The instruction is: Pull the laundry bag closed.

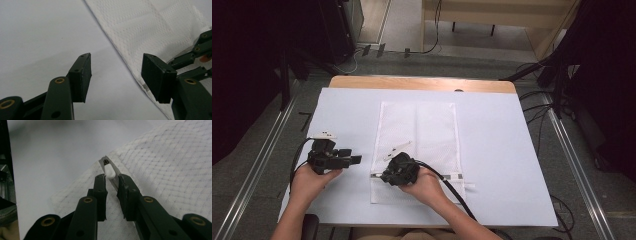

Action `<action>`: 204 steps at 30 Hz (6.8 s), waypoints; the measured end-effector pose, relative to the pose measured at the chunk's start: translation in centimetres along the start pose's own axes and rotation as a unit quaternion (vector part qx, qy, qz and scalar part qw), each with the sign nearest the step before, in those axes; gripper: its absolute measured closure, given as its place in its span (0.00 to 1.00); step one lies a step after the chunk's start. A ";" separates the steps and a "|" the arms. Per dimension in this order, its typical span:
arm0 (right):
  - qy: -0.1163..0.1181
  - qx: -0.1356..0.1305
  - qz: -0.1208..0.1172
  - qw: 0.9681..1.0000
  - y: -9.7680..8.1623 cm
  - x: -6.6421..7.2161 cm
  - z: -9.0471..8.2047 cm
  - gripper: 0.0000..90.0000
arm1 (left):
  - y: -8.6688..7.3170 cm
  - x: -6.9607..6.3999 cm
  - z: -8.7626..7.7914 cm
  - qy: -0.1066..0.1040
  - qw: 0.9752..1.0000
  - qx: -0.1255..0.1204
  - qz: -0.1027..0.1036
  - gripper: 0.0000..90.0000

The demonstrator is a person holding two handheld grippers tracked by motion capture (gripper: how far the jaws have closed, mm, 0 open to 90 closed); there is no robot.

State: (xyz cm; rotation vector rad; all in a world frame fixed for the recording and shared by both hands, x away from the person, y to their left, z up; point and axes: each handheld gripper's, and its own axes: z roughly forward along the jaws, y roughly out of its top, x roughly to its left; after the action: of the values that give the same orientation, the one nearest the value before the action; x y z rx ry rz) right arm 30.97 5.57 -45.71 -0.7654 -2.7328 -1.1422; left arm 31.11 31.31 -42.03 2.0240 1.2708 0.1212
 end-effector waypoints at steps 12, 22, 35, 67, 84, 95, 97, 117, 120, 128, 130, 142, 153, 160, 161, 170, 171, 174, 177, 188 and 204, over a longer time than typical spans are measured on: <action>0.007 -0.003 0.006 1.000 0.2 0.2 1.1 0.84 | 0.0 0.0 0.0 0.000 1.000 0.001 0.000 0.46; 0.011 -0.007 0.004 1.000 0.7 0.3 1.6 0.93 | 0.0 0.0 0.0 -0.001 1.000 0.001 0.000 0.46; 0.001 -0.010 -0.004 1.000 1.0 0.5 2.5 0.96 | -0.1 0.0 0.0 -0.003 1.000 0.002 0.003 0.47; 0.001 -0.034 -0.014 0.999 2.2 0.2 0.2 0.97 | -1.7 -2.3 1.1 -0.082 0.994 0.060 0.050 0.52; 0.007 -0.053 -0.018 0.998 3.1 0.6 -0.4 0.97 | -1.2 -2.8 3.0 -0.101 0.989 0.087 0.059 0.58; 0.014 -0.057 -0.015 0.998 3.1 0.7 -0.6 0.97 | -0.8 -2.9 3.6 -0.111 0.987 0.099 0.060 0.79; 0.015 -0.057 -0.016 0.998 3.1 0.7 -0.6 0.97 | -0.8 -2.8 3.6 -0.112 0.987 0.097 0.056 0.83; 0.020 -0.045 -0.016 0.999 2.8 0.4 -0.4 0.97 | -0.7 -3.0 3.5 -0.110 0.986 0.114 0.054 0.97; 0.020 -0.046 -0.016 0.999 2.7 0.2 -0.2 0.97 | -0.7 -3.0 3.5 -0.111 0.986 0.114 0.055 0.97; 0.021 -0.042 -0.018 0.999 2.5 0.0 0.0 0.98 | -0.7 -2.9 3.3 -0.113 0.986 0.112 0.057 0.98; 0.024 -0.045 -0.018 0.999 2.4 0.0 0.0 0.98 | -0.7 -2.9 3.3 -0.110 0.986 0.113 0.060 0.98; 0.018 -0.035 -0.018 0.999 1.6 -0.7 -0.2 0.98 | -0.9 -2.5 2.8 -0.111 0.986 0.108 0.060 0.98; 0.023 -0.039 -0.031 0.998 1.4 -0.9 -0.5 0.98 | -0.9 -2.6 2.8 -0.110 0.986 0.103 0.068 0.98; 0.022 -0.037 -0.034 0.999 1.1 -1.1 -0.7 0.98 | -0.9 -2.5 2.5 -0.117 0.986 0.099 0.071 0.98; 0.026 -0.038 -0.034 0.998 1.1 -1.3 -0.7 0.98 | -1.0 -2.4 2.5 -0.117 0.986 0.100 0.070 0.98; 0.020 -0.032 -0.028 0.999 0.5 -1.9 -1.2 0.98 | -1.0 -2.1 2.2 -0.114 0.987 0.095 0.066 0.98; 0.023 -0.033 -0.026 0.999 0.4 -2.0 -1.4 0.98 | -1.0 -2.1 2.2 -0.114 0.987 0.094 0.066 0.98; 0.026 -0.036 -0.022 0.999 0.3 -2.1 -1.5 0.98 | -1.0 -2.2 2.3 -0.113 0.987 0.095 0.069 0.98; 0.026 -0.035 -0.028 0.999 0.3 -2.0 -1.6 0.98 | -1.0 -2.2 2.2 -0.113 0.987 0.093 0.069 0.98; 0.020 -0.032 -0.029 0.999 -0.2 -2.6 -2.3 0.98 | -1.1 -1.9 1.9 -0.113 0.988 0.087 0.065 0.98; 0.022 -0.033 -0.027 0.999 -0.8 -3.1 -3.3 0.98 | -1.1 -1.8 1.7 -0.113 0.988 0.080 0.062 0.98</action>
State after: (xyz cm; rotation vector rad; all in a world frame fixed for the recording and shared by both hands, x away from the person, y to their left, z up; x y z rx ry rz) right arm 32.95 1.51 -44.68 -0.6688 -2.7071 -1.2516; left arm 30.16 29.23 -43.46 2.1833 1.0414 -0.1529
